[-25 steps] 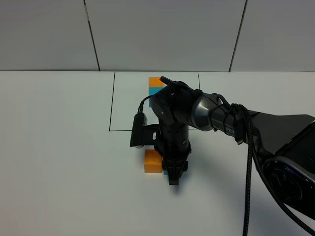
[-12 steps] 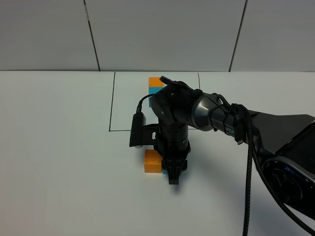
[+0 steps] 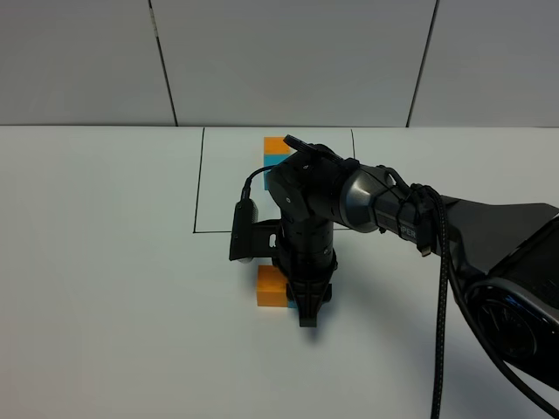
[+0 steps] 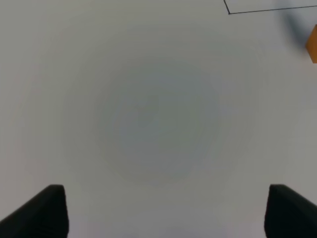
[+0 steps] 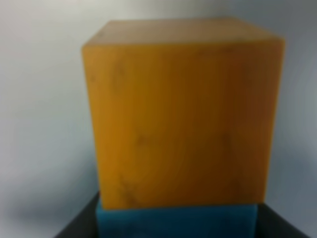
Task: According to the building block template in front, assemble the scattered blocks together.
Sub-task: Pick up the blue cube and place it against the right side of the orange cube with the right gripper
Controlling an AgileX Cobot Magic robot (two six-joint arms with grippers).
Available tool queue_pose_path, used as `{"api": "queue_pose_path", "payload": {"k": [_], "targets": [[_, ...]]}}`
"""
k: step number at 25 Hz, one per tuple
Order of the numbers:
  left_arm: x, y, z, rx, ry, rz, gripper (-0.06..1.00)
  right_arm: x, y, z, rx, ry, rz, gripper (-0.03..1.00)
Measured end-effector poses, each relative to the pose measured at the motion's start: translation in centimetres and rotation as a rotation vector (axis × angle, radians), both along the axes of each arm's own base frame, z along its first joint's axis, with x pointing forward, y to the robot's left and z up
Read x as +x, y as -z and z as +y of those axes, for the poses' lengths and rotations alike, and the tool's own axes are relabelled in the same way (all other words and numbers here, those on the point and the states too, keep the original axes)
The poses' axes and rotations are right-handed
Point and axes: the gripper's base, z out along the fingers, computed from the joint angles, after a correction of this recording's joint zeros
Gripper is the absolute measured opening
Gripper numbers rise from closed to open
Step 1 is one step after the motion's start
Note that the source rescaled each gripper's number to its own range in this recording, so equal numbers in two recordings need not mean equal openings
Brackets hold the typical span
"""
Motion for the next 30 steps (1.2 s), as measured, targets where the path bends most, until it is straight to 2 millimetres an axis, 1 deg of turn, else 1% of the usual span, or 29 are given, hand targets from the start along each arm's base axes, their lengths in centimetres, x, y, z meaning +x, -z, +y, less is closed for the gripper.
{"api": "queue_pose_path", "payload": {"k": [18, 19, 20, 21, 24, 26, 27, 29, 30], "targets": [[0.0, 0.0, 0.0, 0.0, 0.0, 0.0, 0.8, 0.0, 0.0, 0.2, 0.022, 0.008, 0.001, 0.02], [0.0, 0.0, 0.0, 0.0, 0.0, 0.0, 0.8, 0.0, 0.0, 0.2, 0.028, 0.008, -0.004, 0.05], [0.0, 0.0, 0.0, 0.0, 0.0, 0.0, 0.8, 0.1, 0.0, 0.3, 0.039, 0.008, -0.013, 0.11], [0.0, 0.0, 0.0, 0.0, 0.0, 0.0, 0.8, 0.2, 0.0, 0.4, 0.049, 0.009, -0.021, 0.2], [0.0, 0.0, 0.0, 0.0, 0.0, 0.0, 0.8, 0.3, -0.2, 0.6, 0.066, 0.007, -0.041, 0.58], [0.0, 0.0, 0.0, 0.0, 0.0, 0.0, 0.8, 0.4, -0.5, 0.6, 0.073, 0.008, -0.048, 0.75], [0.0, 0.0, 0.0, 0.0, 0.0, 0.0, 0.8, 0.4, -0.7, 0.6, 0.075, 0.008, -0.051, 0.81], [0.0, 0.0, 0.0, 0.0, 0.0, 0.0, 0.8, 0.3, -1.4, 0.6, 0.083, 0.009, -0.058, 0.86], [0.0, 0.0, 0.0, 0.0, 0.0, 0.0, 0.8, 0.2, -1.7, 0.5, 0.081, 0.009, -0.056, 0.87]]}}
